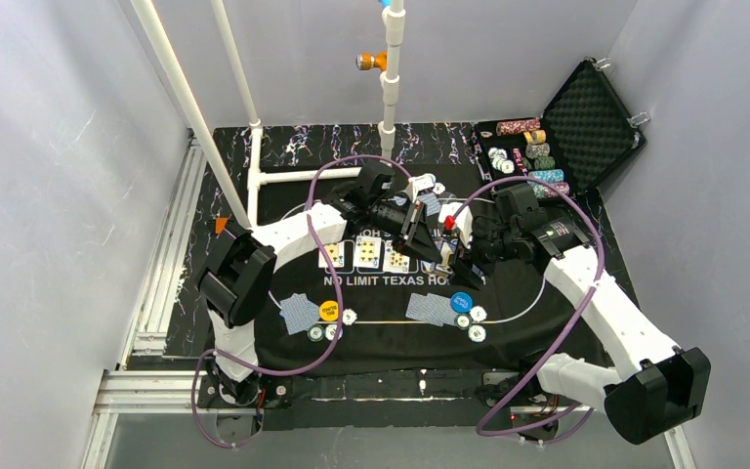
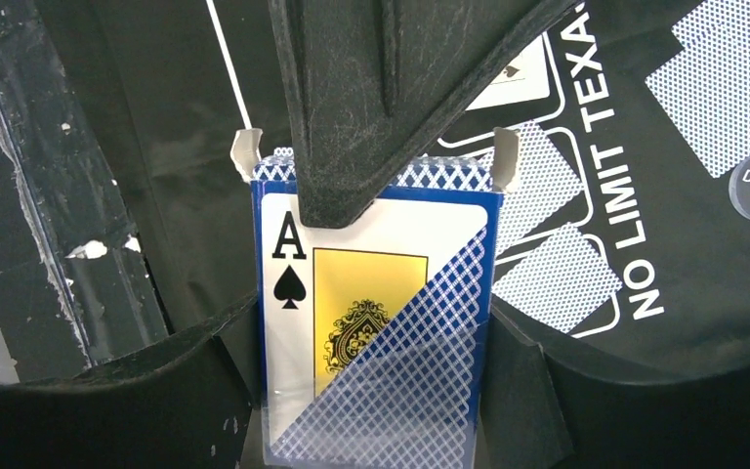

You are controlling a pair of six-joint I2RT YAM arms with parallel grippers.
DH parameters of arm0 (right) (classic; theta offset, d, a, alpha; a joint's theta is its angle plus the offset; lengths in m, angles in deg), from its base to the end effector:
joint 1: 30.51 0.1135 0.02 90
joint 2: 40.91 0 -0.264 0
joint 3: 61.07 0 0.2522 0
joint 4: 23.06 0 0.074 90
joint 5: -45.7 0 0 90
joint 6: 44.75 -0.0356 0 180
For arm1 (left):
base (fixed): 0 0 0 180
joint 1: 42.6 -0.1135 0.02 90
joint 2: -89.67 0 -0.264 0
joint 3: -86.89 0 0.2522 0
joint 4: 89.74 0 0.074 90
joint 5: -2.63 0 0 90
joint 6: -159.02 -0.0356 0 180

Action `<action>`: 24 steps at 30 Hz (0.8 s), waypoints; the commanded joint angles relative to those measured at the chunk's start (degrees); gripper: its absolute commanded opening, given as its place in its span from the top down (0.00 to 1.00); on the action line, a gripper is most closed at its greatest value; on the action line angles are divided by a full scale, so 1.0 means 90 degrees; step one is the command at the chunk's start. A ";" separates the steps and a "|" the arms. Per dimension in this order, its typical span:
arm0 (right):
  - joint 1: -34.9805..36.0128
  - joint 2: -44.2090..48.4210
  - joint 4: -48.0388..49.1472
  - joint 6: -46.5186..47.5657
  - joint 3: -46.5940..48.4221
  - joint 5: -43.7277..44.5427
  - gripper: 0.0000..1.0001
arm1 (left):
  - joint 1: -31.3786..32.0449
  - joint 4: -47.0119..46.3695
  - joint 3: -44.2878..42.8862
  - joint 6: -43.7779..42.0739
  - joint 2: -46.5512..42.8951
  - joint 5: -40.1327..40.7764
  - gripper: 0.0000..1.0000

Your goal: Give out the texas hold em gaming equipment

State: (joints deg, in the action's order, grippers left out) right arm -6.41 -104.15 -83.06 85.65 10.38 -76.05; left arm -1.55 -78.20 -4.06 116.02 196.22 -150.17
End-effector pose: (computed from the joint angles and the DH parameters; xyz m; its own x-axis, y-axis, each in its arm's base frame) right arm 0.1888 0.1050 0.3033 -0.1286 -0.6613 -0.7390 -0.9556 0.2820 -0.0860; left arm 0.2948 -0.2987 0.2576 -0.8907 0.3323 -0.3102 0.3602 0.0997 -0.9275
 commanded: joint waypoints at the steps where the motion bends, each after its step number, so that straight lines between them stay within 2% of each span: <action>1: 0.0121 -0.0040 0.0215 -0.0117 0.0381 0.0210 0.22 | 0.0020 0.0017 -0.0144 -0.0055 -0.0129 0.0006 1.00; 5: 0.0238 -0.0128 0.0236 -0.0176 0.0440 0.0362 0.13 | 0.0025 0.0026 -0.0127 -0.0037 -0.0102 0.0045 1.00; 12: 0.0436 -0.0259 0.0259 -0.0187 0.0563 0.0675 0.10 | 0.0025 0.0011 -0.0189 0.0198 0.0003 0.0035 1.00; 21: 0.0780 -0.0492 0.0210 -0.0106 0.0678 0.1058 0.20 | 0.0021 0.0008 -0.0236 0.0335 0.0143 0.0036 1.00; 24: 0.0841 -0.0511 0.0214 -0.0094 0.0641 0.1192 0.28 | 0.0027 -0.0004 -0.0249 0.0318 0.0154 0.0011 1.00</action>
State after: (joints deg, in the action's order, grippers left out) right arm 0.32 -108.59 -81.79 84.43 14.10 -67.35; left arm -1.55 -77.81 -4.17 118.54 198.23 -147.92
